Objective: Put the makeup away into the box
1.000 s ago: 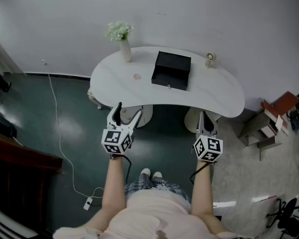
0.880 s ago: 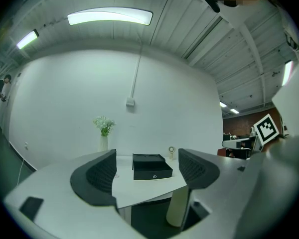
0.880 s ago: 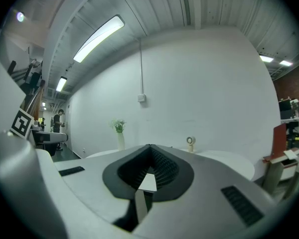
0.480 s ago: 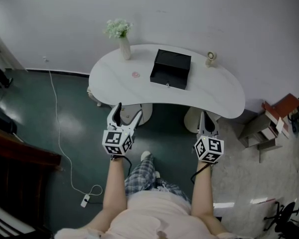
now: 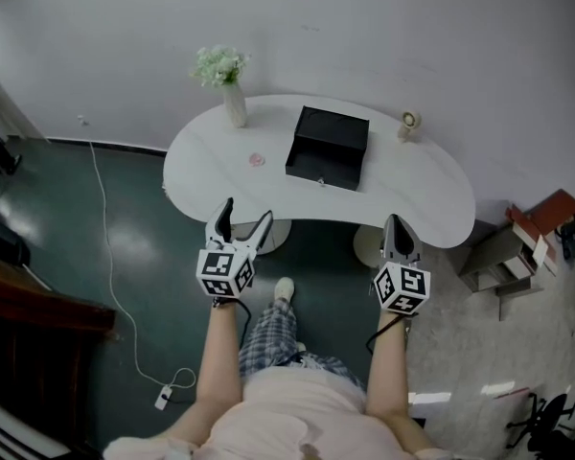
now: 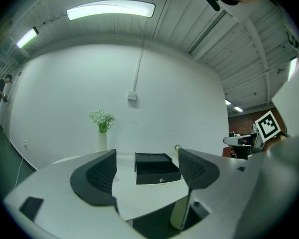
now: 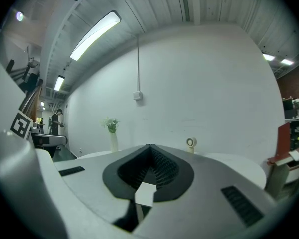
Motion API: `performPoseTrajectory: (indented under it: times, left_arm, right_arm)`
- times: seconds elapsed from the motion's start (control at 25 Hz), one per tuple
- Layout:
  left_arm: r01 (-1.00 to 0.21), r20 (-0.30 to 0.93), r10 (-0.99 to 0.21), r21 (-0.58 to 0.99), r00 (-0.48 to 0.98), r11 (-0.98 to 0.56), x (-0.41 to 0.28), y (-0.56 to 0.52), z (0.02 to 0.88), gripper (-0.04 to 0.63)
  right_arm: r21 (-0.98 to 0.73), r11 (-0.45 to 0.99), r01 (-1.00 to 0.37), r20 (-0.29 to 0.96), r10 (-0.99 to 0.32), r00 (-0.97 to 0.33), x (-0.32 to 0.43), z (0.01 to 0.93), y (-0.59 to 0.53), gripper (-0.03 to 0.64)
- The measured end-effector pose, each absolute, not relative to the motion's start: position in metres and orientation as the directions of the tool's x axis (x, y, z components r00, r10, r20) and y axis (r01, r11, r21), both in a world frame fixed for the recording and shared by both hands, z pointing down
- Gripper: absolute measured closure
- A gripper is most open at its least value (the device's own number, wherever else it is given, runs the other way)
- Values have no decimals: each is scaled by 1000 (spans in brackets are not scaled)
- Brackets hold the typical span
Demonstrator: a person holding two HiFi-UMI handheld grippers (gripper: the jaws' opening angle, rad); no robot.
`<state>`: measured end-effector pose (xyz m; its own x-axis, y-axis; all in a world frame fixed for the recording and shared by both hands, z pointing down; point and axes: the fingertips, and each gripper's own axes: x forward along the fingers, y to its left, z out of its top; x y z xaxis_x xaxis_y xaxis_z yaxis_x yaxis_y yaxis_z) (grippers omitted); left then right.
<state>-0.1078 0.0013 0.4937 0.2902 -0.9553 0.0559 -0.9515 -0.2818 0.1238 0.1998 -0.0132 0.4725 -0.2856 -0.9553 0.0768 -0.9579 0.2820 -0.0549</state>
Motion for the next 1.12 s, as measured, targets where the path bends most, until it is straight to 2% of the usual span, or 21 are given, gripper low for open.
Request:
performPoseTrajectory:
  times: [0.52, 0.8, 1.12]
  left_arm:
    - [-956, 135, -952, 146, 276, -256, -139, -135, 521, 222]
    - [-954, 134, -953, 169, 273, -249, -162, -205, 525, 219]
    - [-956, 208, -937, 147, 282, -255, -181, -260, 546, 216]
  right_arm:
    - [-42, 279, -959, 106, -954, -282, 168, 474, -140, 601]
    - [-52, 277, -959, 113, -953, -281, 144, 475, -205, 601]
    - [-61, 278, -958, 110, -953, -284, 118, 477, -256, 601]
